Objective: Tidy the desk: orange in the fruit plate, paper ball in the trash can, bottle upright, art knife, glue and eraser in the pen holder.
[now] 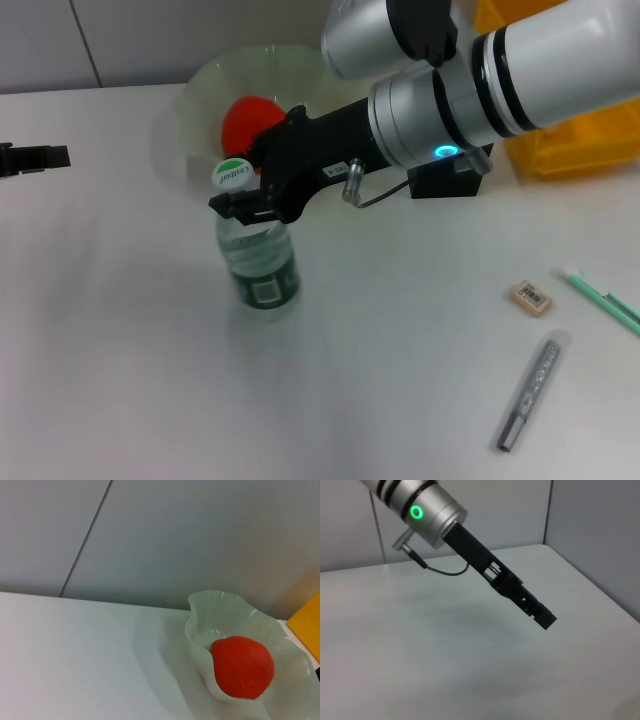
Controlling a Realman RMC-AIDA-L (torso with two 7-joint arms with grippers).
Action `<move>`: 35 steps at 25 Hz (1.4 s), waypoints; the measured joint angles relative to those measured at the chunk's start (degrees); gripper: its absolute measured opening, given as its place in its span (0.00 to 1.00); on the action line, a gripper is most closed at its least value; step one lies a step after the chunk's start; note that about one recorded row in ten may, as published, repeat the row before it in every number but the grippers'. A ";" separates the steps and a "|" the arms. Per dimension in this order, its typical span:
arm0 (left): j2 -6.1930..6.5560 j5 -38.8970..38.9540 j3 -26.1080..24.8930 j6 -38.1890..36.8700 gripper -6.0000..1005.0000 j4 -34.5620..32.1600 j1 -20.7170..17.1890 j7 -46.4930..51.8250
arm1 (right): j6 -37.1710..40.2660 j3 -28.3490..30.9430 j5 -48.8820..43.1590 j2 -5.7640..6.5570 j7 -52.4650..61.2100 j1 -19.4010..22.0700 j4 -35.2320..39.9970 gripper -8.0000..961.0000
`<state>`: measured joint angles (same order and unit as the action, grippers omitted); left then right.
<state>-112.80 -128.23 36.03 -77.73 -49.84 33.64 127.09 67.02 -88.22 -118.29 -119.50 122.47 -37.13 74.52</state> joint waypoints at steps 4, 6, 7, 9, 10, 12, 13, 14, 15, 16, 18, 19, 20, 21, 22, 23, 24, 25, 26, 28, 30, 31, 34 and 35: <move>-0.02 0.00 0.00 0.12 0.45 0.00 -0.26 0.00 | -0.01 -0.13 1.84 -0.07 -2.61 0.51 -0.67 0.46; -0.03 0.00 0.00 0.15 0.45 0.00 -0.34 -0.02 | -0.02 -0.22 3.28 -0.07 -4.03 0.60 -1.70 0.46; -0.04 0.00 0.00 0.17 0.45 0.00 -0.37 -0.13 | -0.10 -0.26 3.91 -0.07 -4.63 0.59 -2.21 0.46; -0.05 0.00 0.01 0.20 0.45 0.00 -0.40 -0.33 | -0.14 -0.46 4.53 -0.07 -5.34 0.48 -3.07 0.46; -0.05 0.00 0.00 0.21 0.45 0.00 -0.43 -0.40 | -0.20 -0.60 4.64 -0.06 -5.48 0.37 -3.42 0.46; -0.05 0.00 0.00 0.22 0.45 0.00 -0.46 -0.43 | -0.27 -0.81 4.68 -0.02 -5.56 0.17 -3.83 0.46; -0.05 0.00 0.00 0.22 0.45 0.00 -0.46 -0.43 | -0.27 -0.88 4.69 0.00 -5.63 0.09 -4.01 0.46; -0.05 0.00 0.01 0.22 0.45 0.00 -0.46 -0.44 | -0.27 -0.89 4.69 0.00 -5.69 0.10 -4.10 0.46; -0.05 0.00 0.00 0.22 0.45 0.00 -0.46 -0.44 | -0.27 -0.91 4.69 0.01 -5.76 0.10 -4.19 0.46; -0.05 0.00 0.00 0.22 0.45 0.00 -0.48 -0.44 | -0.27 -0.92 4.69 0.01 -5.80 0.10 -4.27 0.46; -0.05 0.00 0.00 0.22 0.45 0.00 -0.52 -0.44 | -0.26 -0.99 4.69 0.03 -5.82 0.10 -4.40 0.46; -0.05 0.00 0.00 0.22 0.45 0.00 -0.53 -0.44 | -0.26 -1.02 4.69 0.03 -5.82 0.10 -4.49 0.46; -0.05 0.00 0.00 0.22 0.45 0.00 -0.53 -0.44 | -0.25 -1.03 4.68 0.04 -5.83 0.11 -4.62 0.46; -0.05 0.00 0.00 0.22 0.45 0.01 -0.53 -0.44 | -0.25 -1.04 4.67 0.05 -5.83 0.11 -4.71 0.46; -0.05 0.00 0.00 0.22 0.45 0.05 -0.53 -0.44 | -0.24 -1.05 4.63 0.05 -5.84 0.11 -4.82 0.46; -0.05 0.00 0.01 0.21 0.45 0.17 -0.53 -0.45 | -0.24 -1.05 4.60 0.05 -5.84 0.12 -4.90 0.46; -0.05 0.00 0.00 0.21 0.45 0.30 -0.53 -0.45 | -0.23 -1.07 4.53 0.05 -5.84 0.12 -4.96 0.46; -0.05 0.00 0.00 0.21 0.45 0.38 -0.53 -0.46 | -0.22 -1.07 4.50 0.05 -5.84 0.12 -5.01 0.46; -0.05 0.00 0.00 0.21 0.45 0.47 -0.53 -0.49 | -0.18 -1.07 4.48 0.06 -5.85 0.12 -5.06 0.46; -0.05 0.00 0.00 0.21 0.45 0.54 -0.52 -0.52 | 0.00 -1.09 4.45 0.09 -5.89 0.12 -5.07 0.46; -0.05 0.00 0.01 0.18 0.45 0.54 -0.52 -0.53 | 0.23 -1.10 4.41 0.14 -6.01 0.12 -4.99 0.46; -0.04 0.00 0.00 0.17 0.45 0.54 -0.53 -0.53 | 0.36 -1.11 4.34 0.15 -6.06 0.09 -4.92 0.46; -0.05 0.00 0.00 0.13 0.45 0.54 -0.65 -0.53 | 0.99 -1.37 4.18 0.20 -6.20 -0.29 -4.88 0.46; -0.05 0.00 0.00 0.12 0.45 0.54 -0.69 -0.54 | 1.17 -1.50 4.12 0.22 -6.21 -0.41 -4.89 0.46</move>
<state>-112.85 -128.24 36.04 -77.61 -49.29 32.95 126.55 68.20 -89.73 -114.17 -119.28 116.26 -37.53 69.63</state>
